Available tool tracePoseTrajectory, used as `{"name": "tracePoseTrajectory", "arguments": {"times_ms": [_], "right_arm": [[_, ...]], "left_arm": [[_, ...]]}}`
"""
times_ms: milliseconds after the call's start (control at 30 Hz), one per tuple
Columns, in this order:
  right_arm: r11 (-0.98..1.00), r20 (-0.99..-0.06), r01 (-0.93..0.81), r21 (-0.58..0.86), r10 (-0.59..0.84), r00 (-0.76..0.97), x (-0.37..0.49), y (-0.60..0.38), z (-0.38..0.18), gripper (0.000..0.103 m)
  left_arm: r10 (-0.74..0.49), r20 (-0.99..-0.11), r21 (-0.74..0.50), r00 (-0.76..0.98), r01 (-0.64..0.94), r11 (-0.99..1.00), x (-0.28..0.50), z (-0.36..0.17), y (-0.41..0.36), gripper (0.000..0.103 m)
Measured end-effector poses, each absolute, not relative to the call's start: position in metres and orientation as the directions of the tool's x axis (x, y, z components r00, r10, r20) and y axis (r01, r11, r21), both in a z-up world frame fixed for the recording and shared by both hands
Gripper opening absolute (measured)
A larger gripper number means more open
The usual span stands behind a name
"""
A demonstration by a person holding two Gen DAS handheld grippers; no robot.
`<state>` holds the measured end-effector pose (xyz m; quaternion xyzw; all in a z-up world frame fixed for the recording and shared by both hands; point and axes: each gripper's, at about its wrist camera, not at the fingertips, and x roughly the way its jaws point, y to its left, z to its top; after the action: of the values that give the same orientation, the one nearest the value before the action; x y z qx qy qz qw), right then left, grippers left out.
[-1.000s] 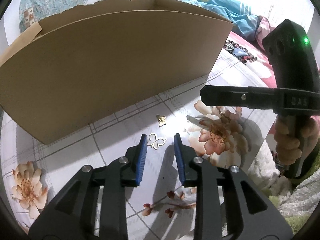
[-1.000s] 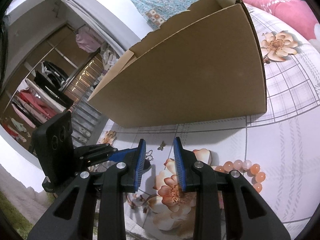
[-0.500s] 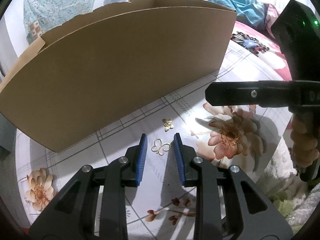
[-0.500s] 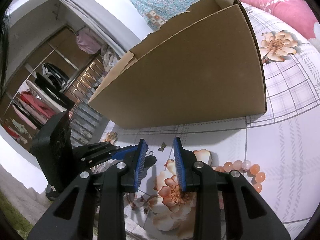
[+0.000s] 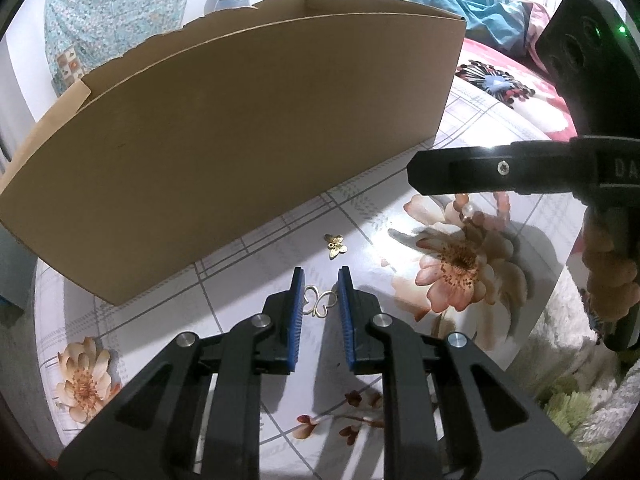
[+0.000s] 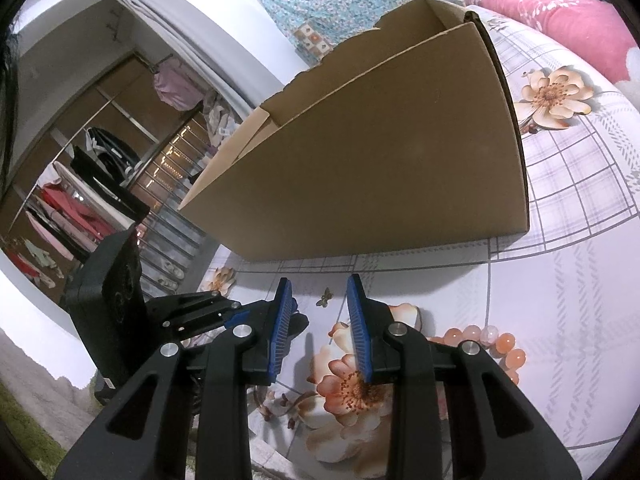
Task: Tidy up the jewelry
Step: 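Lower the left gripper onto the gold butterfly charm and close it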
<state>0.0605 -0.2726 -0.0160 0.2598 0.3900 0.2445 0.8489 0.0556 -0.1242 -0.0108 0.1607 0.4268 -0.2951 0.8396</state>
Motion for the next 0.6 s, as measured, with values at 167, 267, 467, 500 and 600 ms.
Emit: {"name": "tracePoseTrajectory", "arguments": {"times_ms": [167,267,467,500,600], "right_arm": [[0.749,-0.536,-0.216,0.626,0.615,0.578,0.059,-0.273,-0.014,0.029],[0.764,-0.547,-0.224,0.605,0.603,0.58,0.058,-0.269,-0.012,0.029],[0.846,-0.62,-0.305,0.438,0.529,0.579,0.059,-0.241,-0.004,0.029],[0.857,-0.634,-0.321,0.402,0.514,0.577,0.06,-0.236,-0.003,0.029],[0.882,-0.686,-0.385,0.273,0.459,0.565,0.065,-0.216,-0.004,0.029]], "left_arm": [[-0.367,-0.8,0.012,0.475,0.625,0.781,0.056,-0.007,-0.117,0.016],[-0.37,-0.789,0.016,0.491,0.619,0.785,0.055,-0.003,-0.111,0.016],[-0.366,-0.773,0.012,0.518,0.589,0.808,0.058,0.003,-0.094,0.016],[-0.366,-0.77,0.01,0.522,0.584,0.812,0.058,0.003,-0.092,0.016],[-0.37,-0.761,0.001,0.532,0.572,0.82,0.06,0.004,-0.084,0.016]]}}
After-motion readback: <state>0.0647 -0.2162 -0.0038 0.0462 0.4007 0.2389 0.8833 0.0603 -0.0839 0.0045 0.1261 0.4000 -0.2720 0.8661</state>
